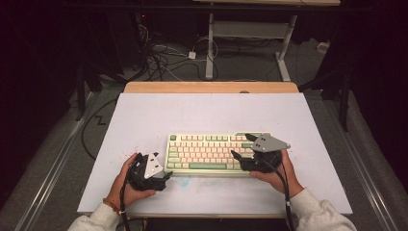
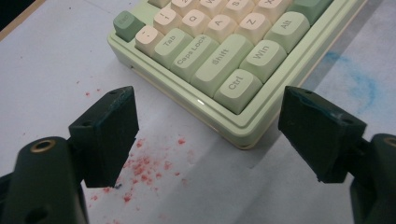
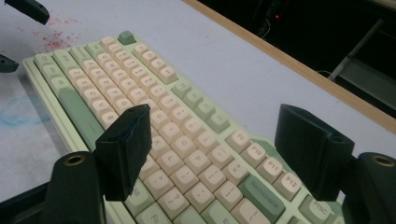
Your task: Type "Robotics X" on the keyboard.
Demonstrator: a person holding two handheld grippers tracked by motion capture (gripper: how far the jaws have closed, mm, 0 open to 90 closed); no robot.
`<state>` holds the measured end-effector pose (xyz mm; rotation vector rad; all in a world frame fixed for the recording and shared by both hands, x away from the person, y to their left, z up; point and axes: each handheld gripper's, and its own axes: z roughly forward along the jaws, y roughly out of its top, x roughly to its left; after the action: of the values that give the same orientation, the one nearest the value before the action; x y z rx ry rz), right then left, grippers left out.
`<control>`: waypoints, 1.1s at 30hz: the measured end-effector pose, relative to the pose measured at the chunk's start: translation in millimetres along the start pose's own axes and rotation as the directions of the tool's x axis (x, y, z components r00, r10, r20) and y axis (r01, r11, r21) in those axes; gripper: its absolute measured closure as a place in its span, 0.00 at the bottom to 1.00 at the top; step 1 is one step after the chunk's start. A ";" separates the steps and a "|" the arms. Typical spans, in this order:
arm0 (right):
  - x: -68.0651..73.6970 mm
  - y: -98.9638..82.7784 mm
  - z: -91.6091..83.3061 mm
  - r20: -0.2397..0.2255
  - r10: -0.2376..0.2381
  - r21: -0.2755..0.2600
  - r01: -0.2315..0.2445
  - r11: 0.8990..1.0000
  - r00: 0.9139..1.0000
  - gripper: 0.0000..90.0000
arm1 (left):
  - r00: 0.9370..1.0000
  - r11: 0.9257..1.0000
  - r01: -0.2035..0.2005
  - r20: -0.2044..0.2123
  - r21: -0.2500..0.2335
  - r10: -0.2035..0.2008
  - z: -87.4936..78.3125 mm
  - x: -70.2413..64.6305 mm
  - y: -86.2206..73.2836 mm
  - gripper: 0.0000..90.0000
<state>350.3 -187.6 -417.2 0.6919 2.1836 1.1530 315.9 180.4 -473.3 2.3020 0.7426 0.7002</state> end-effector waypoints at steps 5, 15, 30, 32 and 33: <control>-2.2 -7.1 -10.0 0.017 0.000 -0.007 0.000 1.000 1.000 0.30 | 1.000 1.000 0.009 -0.004 -0.006 -0.009 -1.1 0.5 0.6 0.23; -4.2 -21.9 -26.9 0.039 -0.003 -0.009 0.003 1.000 0.999 0.30 | 0.999 0.999 0.040 -0.015 -0.018 -0.041 -4.4 1.8 4.1 0.29; 3.6 -41.5 -37.4 0.041 -0.024 0.027 0.023 0.999 0.999 0.30 | 0.990 0.995 0.100 0.095 0.000 -0.100 -9.6 8.2 12.8 0.73; 5.1 -43.7 -38.6 0.042 -0.026 0.028 0.025 0.999 0.999 0.31 | 0.989 0.995 0.103 0.102 0.008 -0.103 -10.1 9.3 14.3 0.82; 5.8 -44.8 -39.2 0.040 -0.024 0.029 0.023 0.999 0.999 0.31 | 0.989 0.995 0.103 0.106 0.010 -0.104 -10.3 9.7 15.0 0.86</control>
<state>311.4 -227.8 -438.4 0.6938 2.1727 1.0890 321.1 180.8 -453.4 2.2676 0.8078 0.5246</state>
